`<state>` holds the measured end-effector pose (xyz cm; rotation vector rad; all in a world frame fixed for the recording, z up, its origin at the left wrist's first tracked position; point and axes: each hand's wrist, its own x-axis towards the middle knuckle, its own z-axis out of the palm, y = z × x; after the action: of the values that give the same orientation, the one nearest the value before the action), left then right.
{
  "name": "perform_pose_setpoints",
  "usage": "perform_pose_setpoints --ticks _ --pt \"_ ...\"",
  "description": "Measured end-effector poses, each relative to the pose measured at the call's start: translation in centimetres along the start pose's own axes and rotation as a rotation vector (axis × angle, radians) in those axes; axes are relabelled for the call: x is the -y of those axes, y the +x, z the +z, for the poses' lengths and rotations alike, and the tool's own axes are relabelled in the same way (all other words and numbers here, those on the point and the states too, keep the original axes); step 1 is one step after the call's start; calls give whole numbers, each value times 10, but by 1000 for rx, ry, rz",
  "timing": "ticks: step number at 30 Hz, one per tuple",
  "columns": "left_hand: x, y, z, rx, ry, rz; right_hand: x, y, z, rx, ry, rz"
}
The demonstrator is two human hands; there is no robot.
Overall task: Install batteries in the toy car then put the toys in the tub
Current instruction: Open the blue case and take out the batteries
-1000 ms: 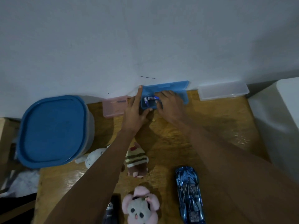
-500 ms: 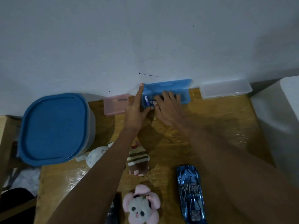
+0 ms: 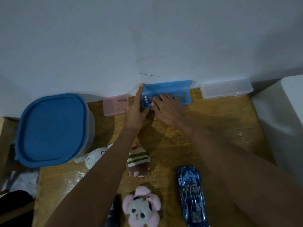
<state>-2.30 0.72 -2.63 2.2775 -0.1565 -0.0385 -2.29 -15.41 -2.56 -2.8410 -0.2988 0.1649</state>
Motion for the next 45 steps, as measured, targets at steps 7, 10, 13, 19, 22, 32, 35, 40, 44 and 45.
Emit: perform_pose_setpoints --ticks 7,10,13,19,22,32,35,40,44,45 --pt "2 1 0 6 24 7 -2 4 -5 -88 185 89" --pt "5 1 1 5 33 15 -4 5 -6 -128 243 118" --pt "8 1 3 3 28 31 -5 4 -9 -133 268 55" --pt "8 1 3 -1 25 17 -8 7 -19 35 58 -104" --pt "8 1 2 0 14 17 -7 10 -22 80 -14 -127" --pt "5 0 2 2 15 2 -8 11 -14 2 -22 -89" --pt "7 1 2 4 8 8 -10 10 -14 -3 -54 -113" --pt "7 -1 3 -15 24 36 -12 9 -6 -102 65 -53" --pt "9 0 3 -12 25 17 -9 11 -5 -166 98 35" --pt "10 0 3 -15 26 14 -9 12 -4 -162 90 44"
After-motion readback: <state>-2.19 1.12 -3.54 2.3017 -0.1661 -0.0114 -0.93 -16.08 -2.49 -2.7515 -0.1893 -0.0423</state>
